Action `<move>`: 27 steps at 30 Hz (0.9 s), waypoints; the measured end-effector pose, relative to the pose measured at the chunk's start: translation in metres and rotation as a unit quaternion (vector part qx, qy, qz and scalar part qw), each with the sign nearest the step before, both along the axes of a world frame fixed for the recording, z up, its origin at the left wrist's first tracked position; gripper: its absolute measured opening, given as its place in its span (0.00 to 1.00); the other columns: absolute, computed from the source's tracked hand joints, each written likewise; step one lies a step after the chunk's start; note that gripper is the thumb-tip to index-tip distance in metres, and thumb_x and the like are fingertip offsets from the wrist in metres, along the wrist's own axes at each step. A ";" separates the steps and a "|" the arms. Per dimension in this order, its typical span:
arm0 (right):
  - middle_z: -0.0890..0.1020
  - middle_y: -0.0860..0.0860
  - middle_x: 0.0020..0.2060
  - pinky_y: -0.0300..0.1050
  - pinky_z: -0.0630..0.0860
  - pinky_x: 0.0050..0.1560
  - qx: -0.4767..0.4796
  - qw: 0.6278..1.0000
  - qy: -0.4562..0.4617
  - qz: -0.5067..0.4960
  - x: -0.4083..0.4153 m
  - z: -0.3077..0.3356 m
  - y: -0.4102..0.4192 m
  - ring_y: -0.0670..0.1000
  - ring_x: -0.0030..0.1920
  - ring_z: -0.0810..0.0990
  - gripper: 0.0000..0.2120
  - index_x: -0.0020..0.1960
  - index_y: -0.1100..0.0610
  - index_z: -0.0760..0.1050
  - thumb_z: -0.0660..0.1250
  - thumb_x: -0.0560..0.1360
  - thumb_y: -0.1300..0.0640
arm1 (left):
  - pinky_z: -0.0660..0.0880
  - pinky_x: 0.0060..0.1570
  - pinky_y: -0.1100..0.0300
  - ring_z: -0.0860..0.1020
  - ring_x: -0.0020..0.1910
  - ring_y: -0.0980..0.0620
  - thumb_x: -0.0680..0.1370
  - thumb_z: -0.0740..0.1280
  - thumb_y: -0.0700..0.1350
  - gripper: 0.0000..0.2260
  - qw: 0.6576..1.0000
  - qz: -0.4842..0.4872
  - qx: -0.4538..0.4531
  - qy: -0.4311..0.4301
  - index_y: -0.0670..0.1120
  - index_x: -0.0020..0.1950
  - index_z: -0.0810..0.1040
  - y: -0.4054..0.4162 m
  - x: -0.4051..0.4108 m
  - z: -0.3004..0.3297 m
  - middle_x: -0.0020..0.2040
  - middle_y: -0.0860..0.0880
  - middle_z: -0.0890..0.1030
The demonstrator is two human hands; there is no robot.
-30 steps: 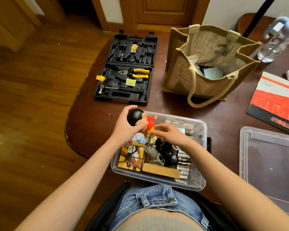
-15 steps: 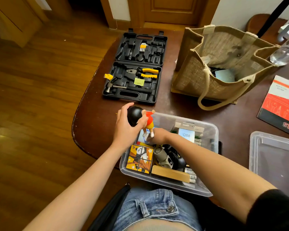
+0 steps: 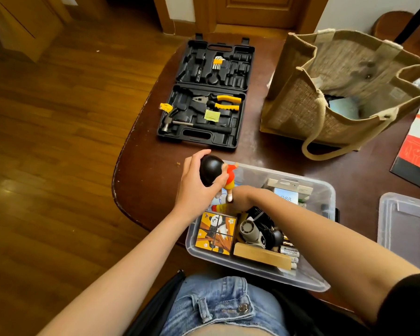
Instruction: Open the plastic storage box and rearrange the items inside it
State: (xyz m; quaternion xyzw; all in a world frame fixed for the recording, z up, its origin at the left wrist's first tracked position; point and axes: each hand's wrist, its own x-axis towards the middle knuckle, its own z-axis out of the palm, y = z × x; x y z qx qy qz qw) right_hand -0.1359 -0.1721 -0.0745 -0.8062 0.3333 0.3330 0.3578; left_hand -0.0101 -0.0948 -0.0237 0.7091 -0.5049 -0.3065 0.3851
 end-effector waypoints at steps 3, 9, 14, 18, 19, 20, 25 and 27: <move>0.73 0.51 0.30 0.43 0.67 0.36 -0.040 0.999 0.017 0.000 -0.011 0.013 -0.002 0.54 0.36 0.72 0.19 0.31 0.53 0.66 0.62 0.77 0.45 | 0.68 0.47 0.77 0.71 0.54 0.60 0.72 0.71 0.58 0.26 0.999 -0.026 0.004 -0.017 0.58 0.66 0.66 -0.002 -0.002 -0.002 0.61 0.57 0.67; 0.71 0.48 0.27 0.41 0.65 0.31 -0.077 0.995 -0.011 -0.056 -0.043 0.027 0.011 0.50 0.30 0.69 0.18 0.30 0.53 0.71 0.68 0.73 0.44 | 0.71 0.51 0.65 0.70 0.53 0.62 0.71 0.69 0.62 0.26 0.995 -0.091 0.011 -0.037 0.60 0.65 0.66 -0.006 -0.009 -0.001 0.59 0.60 0.67; 0.66 0.48 0.25 0.40 0.61 0.27 -0.124 0.988 -0.010 -0.091 -0.057 0.028 0.026 0.49 0.27 0.65 0.24 0.27 0.53 0.61 0.63 0.75 0.42 | 0.68 0.49 0.62 0.72 0.53 0.59 0.72 0.67 0.64 0.24 0.987 -0.122 0.041 -0.097 0.59 0.64 0.67 -0.005 -0.014 -0.008 0.57 0.61 0.69; 0.67 0.48 0.25 0.40 0.61 0.28 -0.112 0.986 0.004 -0.127 -0.060 0.029 0.029 0.49 0.28 0.67 0.25 0.27 0.53 0.62 0.62 0.75 0.38 | 0.75 0.50 0.54 0.76 0.56 0.48 0.72 0.68 0.62 0.25 0.974 -0.136 0.079 -0.161 0.57 0.66 0.66 -0.009 -0.016 -0.017 0.63 0.54 0.70; 0.68 0.49 0.26 0.40 0.63 0.29 -0.109 0.986 0.013 -0.129 -0.061 0.029 0.029 0.51 0.29 0.69 0.25 0.27 0.53 0.62 0.62 0.74 0.39 | 0.76 0.49 0.54 0.76 0.56 0.47 0.72 0.67 0.62 0.26 0.969 -0.141 0.083 -0.184 0.55 0.66 0.66 -0.010 -0.018 -0.019 0.63 0.53 0.70; 0.68 0.49 0.26 0.41 0.64 0.31 -0.109 0.985 0.018 -0.130 -0.061 0.030 0.029 0.53 0.31 0.71 0.24 0.27 0.53 0.62 0.64 0.74 0.40 | 0.76 0.47 0.54 0.77 0.55 0.47 0.73 0.67 0.62 0.26 0.964 -0.146 0.082 -0.206 0.54 0.66 0.66 -0.010 -0.020 -0.021 0.63 0.52 0.70; 0.69 0.48 0.27 0.43 0.67 0.34 -0.127 0.983 0.038 -0.130 -0.060 0.029 0.030 0.55 0.36 0.73 0.21 0.29 0.55 0.66 0.69 0.72 0.44 | 0.71 0.38 0.60 0.75 0.53 0.48 0.73 0.66 0.62 0.24 0.915 -0.191 0.048 -0.351 0.50 0.64 0.71 -0.010 -0.026 -0.033 0.58 0.50 0.75; 0.69 0.49 0.28 0.43 0.68 0.36 -0.148 0.980 0.045 -0.125 -0.060 0.029 0.031 0.55 0.37 0.73 0.14 0.34 0.57 0.70 0.69 0.72 0.50 | 0.72 0.40 0.58 0.74 0.52 0.47 0.72 0.66 0.62 0.23 0.891 -0.204 0.037 -0.405 0.49 0.61 0.74 -0.009 -0.028 -0.037 0.56 0.50 0.76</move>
